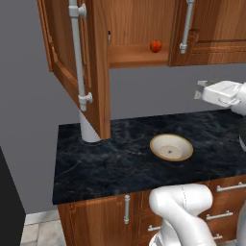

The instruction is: Open the cabinet. Pick the apple and pear from the cabinet and place them into the bowl. Then close the cabinet.

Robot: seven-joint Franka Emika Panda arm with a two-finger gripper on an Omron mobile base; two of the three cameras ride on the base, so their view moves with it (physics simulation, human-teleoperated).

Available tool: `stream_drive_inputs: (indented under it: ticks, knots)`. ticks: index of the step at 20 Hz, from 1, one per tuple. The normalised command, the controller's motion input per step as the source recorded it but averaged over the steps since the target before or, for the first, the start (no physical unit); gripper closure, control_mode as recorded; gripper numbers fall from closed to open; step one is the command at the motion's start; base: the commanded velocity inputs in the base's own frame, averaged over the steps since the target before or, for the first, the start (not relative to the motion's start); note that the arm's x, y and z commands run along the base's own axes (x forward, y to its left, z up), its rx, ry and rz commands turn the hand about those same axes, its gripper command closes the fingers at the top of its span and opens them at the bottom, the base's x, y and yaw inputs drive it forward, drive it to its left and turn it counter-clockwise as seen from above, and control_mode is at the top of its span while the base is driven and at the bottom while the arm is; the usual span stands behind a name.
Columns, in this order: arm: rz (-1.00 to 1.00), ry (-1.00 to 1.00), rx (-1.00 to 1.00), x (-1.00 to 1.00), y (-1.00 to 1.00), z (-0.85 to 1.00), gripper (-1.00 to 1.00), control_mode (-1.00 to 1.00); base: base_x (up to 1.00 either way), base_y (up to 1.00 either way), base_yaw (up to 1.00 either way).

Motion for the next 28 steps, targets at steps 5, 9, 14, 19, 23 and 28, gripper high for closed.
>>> stream_drive_inputs:
  ticks: [5,9,14,19,23,28]
  knots:
    - [-0.36,-0.12,-0.03,0.00,-0.11,0.30,-1.00,-1.00,0.00,0.00,0.00]
    - [-0.16,-0.04,0.00,0.02,-0.01,0.24,-1.00,-1.00,0.00,0.00,0.00]
    - [-0.01,0.00,0.01,0.02,-0.04,0.20,-1.00,-1.00,0.00,0.00,0.00]
    - [-0.10,-0.07,0.00,0.00,-0.47,0.13,-1.00,-1.00,0.00,0.00,0.00]
    - [-0.12,-0.09,0.00,0.30,-0.38,0.04,-1.00,-1.00,0.00,0.00,0.00]
    - [0.00,-0.01,0.00,0.84,-0.14,0.00,-1.00,-1.00,0.00,0.00,0.00]
